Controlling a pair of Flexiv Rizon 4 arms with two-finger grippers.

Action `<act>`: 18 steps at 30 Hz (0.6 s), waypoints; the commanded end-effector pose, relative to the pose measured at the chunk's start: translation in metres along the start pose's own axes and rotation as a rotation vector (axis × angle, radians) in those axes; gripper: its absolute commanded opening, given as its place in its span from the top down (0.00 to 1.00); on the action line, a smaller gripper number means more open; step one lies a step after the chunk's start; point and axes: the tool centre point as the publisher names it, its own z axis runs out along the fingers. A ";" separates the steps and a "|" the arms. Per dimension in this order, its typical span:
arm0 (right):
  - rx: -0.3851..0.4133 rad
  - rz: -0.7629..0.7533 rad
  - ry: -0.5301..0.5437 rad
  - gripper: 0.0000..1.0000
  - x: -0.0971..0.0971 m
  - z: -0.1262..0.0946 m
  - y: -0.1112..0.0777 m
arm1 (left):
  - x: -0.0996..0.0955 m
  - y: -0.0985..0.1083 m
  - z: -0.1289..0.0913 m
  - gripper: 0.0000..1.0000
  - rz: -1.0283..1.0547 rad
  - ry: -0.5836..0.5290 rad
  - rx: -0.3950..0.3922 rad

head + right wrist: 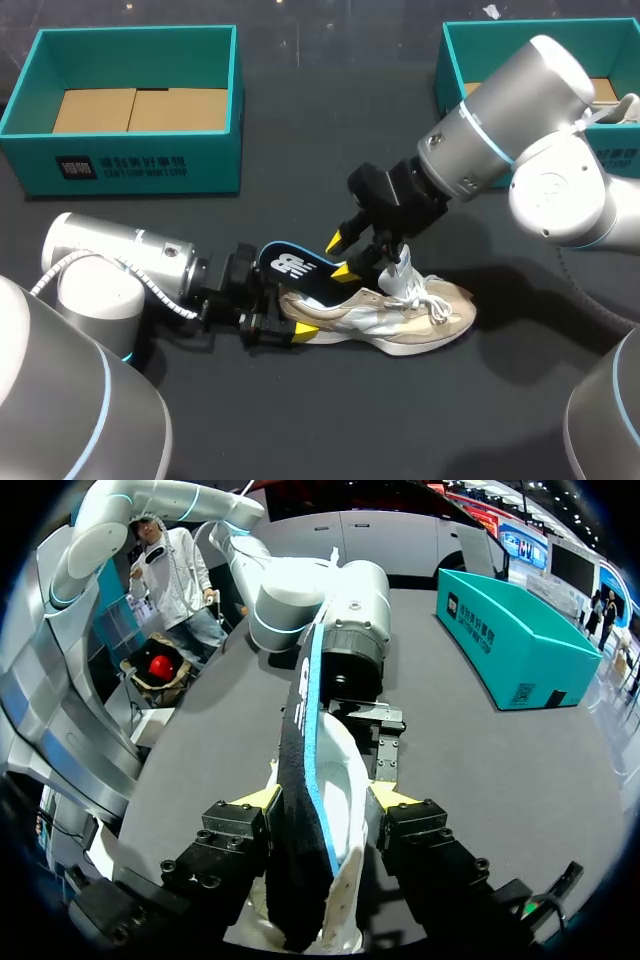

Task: Take the shoe out of the shoebox, open the shoe tongue, remove and reinsert the insole, then place the shoe into the shoebox

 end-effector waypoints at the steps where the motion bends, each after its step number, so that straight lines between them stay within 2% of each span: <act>1: 0.024 0.003 0.027 0.46 -0.004 0.009 0.010 | 0.000 0.005 -0.002 1.00 0.001 -0.001 -0.001; 6: 0.049 0.024 0.055 0.45 -0.001 0.012 0.014 | 0.000 0.005 -0.002 1.00 0.001 -0.001 -0.001; 18: 0.049 0.042 0.090 0.57 0.006 0.024 0.014 | 0.000 0.005 -0.002 1.00 0.001 -0.001 -0.001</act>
